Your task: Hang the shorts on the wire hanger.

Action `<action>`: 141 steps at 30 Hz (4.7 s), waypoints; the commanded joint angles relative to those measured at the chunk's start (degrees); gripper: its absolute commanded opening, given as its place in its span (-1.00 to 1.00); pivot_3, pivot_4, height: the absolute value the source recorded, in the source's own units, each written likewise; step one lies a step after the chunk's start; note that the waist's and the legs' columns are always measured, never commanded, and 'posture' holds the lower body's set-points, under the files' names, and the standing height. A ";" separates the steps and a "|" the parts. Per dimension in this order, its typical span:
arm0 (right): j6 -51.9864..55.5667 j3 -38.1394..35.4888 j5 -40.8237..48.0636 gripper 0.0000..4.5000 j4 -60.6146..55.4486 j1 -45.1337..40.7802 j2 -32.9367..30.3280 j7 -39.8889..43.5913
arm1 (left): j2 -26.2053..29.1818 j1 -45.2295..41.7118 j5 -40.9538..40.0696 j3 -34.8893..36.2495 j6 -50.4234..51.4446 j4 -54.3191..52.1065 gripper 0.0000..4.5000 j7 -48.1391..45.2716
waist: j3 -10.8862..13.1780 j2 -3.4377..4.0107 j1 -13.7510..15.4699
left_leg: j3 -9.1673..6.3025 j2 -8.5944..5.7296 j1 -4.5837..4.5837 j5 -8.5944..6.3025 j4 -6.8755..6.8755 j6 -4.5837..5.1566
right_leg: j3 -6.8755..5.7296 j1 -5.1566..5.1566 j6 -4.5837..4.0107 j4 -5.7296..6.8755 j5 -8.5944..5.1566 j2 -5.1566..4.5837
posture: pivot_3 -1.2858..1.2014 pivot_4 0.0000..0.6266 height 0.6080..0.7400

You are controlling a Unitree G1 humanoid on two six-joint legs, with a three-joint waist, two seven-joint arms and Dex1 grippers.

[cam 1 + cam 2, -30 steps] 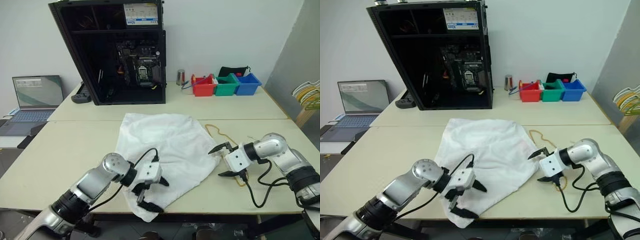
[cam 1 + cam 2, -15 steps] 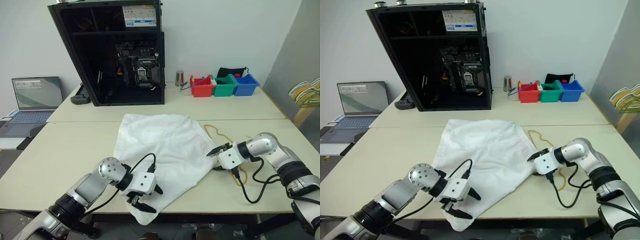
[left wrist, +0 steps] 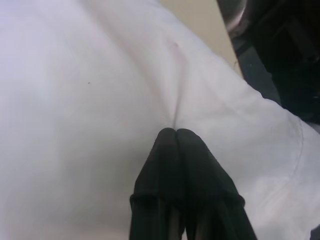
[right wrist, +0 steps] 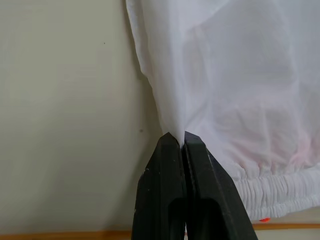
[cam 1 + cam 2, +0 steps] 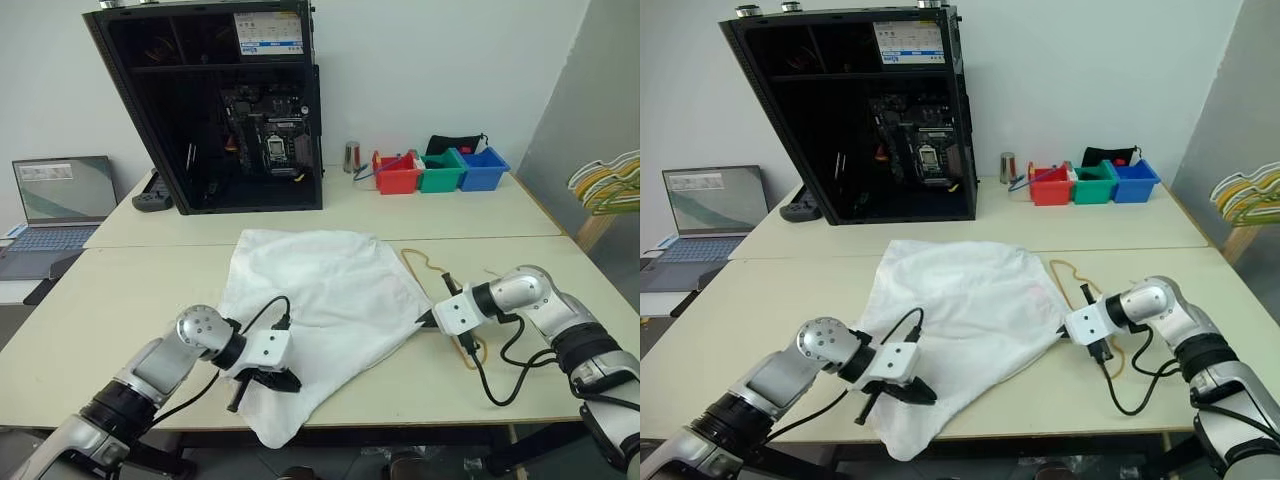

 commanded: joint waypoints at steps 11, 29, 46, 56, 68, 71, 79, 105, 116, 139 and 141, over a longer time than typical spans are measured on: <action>30.80 -1.92 8.97 -1.00 -35.46 10.98 -7.94 8.74 | 4.13 -7.76 10.70 4.85 -13.63 21.57 -0.98 9.06 | 0.00 0.00 1.50 | -0.11 0.03 -0.05 -0.06 0.02 -0.08 | -0.02 -0.07 0.00 0.00 0.00 -0.01 | -0.02 -1.00 1.00; 45.23 -2.02 8.19 -0.91 -41.59 10.30 -3.18 2.85 | -1.09 -17.23 4.33 12.05 -12.15 29.04 -0.70 5.21 | -0.15 -0.25 2.78 | -0.03 0.01 -0.38 -0.11 0.13 -0.13 | -0.14 -0.30 0.03 0.00 0.00 -0.01 | -0.03 -1.00 1.00; 36.11 -1.30 4.86 -0.03 -38.45 11.77 -4.66 0.84 | 5.25 -10.97 -1.71 20.69 12.34 15.66 0.31 9.17 | -0.15 -0.26 1.45 | -0.07 0.04 -0.17 -0.11 0.10 -0.14 | -0.12 -0.16 0.04 0.04 -0.01 0.03 | 0.00 -1.00 1.00; 30.68 -0.17 1.84 -0.03 -32.54 10.60 -3.55 0.14 | -3.64 -16.13 2.44 18.03 7.22 28.19 0.24 16.00 | -0.18 -0.33 2.00 | -0.08 0.02 -0.23 -0.10 0.12 -0.15 | -0.13 -0.19 0.02 0.02 0.01 0.04 | -0.02 -1.00 1.00; 33.85 -1.20 2.99 -1.00 -35.65 12.65 -3.91 0.01 | -7.76 -23.72 6.58 14.27 -0.56 42.30 -0.75 11.89 | -0.20 -0.35 1.16 | -0.08 0.02 -0.25 -0.10 0.13 -0.15 | -0.14 -0.21 0.02 0.02 0.01 0.04 | -0.06 -1.00 1.00; 35.55 -1.87 3.12 -1.00 -37.45 13.86 -4.35 -0.37 | -9.23 -27.24 8.98 13.76 -3.27 47.08 -0.99 15.19 | -0.20 -0.36 1.18 | -0.08 0.01 -0.28 -0.10 0.16 -0.15 | -0.16 -0.20 0.03 0.01 0.01 0.03 | -0.07 -1.00 1.00; 44.99 -3.12 5.71 -1.00 -49.65 19.29 -7.69 1.53 | -13.62 -36.77 15.59 11.58 -11.31 60.16 -0.99 25.34 | -0.21 -0.42 1.17 | -0.09 -0.02 -0.39 -0.10 0.20 -0.15 | -0.19 -0.23 0.05 -0.03 0.01 -0.01 | -0.08 -1.00 1.00; 50.68 -7.33 8.70 0.12 -59.49 18.63 -11.75 0.52 | 3.39 -22.80 -1.84 21.76 12.43 18.89 0.13 -3.82 | -0.27 -0.55 -2.50 | -0.19 0.00 -0.50 -0.10 0.22 -0.15 | -0.26 -0.26 0.34 0.04 -0.12 -0.09 | -0.04 -1.00 1.00; 43.44 -6.11 4.86 0.12 -54.11 22.53 -7.90 -6.61 | 1.79 29.21 -8.09 34.14 15.08 -24.85 0.13 9.75 | -0.17 -0.63 2.85 | 0.37 0.56 0.23 -0.30 0.12 -0.21 | -0.10 -0.01 -0.16 0.40 -0.30 -0.12 | 0.00 -1.00 1.00; 40.63 -3.77 2.07 0.12 -52.78 25.93 -7.97 -6.89 | 2.74 26.62 -2.34 26.74 -3.66 -7.84 0.13 12.89 | -0.16 -0.63 5.84 | 1.92 2.32 0.59 -1.10 0.17 -0.63 | -0.26 0.02 -0.72 0.56 -0.63 0.72 | -0.03 -0.97 1.00; 40.92 -3.65 1.61 0.12 -52.32 25.75 -7.74 -7.30 | 2.63 25.39 -1.92 25.96 -4.27 -6.36 0.13 13.06 | -0.16 -0.62 5.78 | 2.01 2.46 0.61 -1.10 0.17 -0.64 | -0.26 -0.02 -0.74 0.60 -0.62 0.81 | -0.03 -0.98 1.00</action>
